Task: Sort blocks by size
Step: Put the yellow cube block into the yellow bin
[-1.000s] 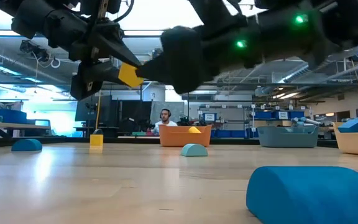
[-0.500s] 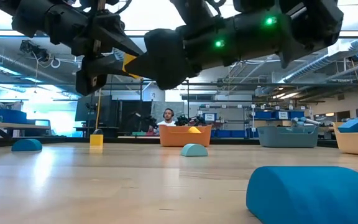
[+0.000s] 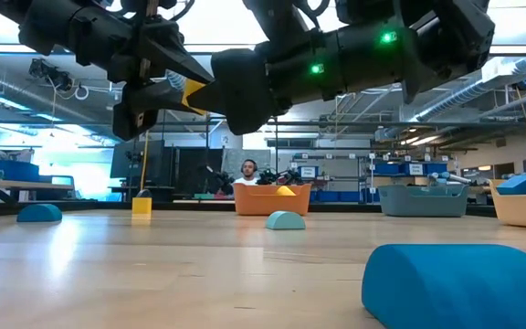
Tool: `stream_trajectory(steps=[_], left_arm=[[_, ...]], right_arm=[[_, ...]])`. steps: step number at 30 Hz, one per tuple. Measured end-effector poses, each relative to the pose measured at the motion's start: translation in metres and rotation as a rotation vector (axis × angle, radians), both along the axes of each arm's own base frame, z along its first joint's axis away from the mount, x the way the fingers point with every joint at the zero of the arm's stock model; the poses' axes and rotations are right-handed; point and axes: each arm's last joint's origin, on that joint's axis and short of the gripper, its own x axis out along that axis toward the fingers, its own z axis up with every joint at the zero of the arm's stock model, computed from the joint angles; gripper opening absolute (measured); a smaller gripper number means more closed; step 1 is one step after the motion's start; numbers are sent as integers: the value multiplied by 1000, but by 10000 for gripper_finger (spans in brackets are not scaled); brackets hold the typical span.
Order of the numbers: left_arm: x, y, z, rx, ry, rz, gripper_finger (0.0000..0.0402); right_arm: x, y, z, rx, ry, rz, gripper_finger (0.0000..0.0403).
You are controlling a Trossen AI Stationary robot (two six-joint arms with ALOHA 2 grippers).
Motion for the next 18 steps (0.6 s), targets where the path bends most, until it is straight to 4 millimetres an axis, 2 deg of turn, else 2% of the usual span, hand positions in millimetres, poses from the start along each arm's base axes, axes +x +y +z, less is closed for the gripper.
stream_trajectory(steps=[3, 9, 13, 18], left_arm=[[0, 0, 0, 14, -5, -1, 144], [0, 1, 1, 76, -12, -13, 151], [1, 1, 0, 132, -9, -21, 181], [2, 1, -3, 148, 1, -19, 222]], right_arm=[[0, 0, 0, -7, 4, -7, 151], [-1, 1, 0, -15, 6, -9, 164], [-1, 3, -1, -31, 16, 3, 167], [-3, 5, -2, -52, 32, -71, 152]])
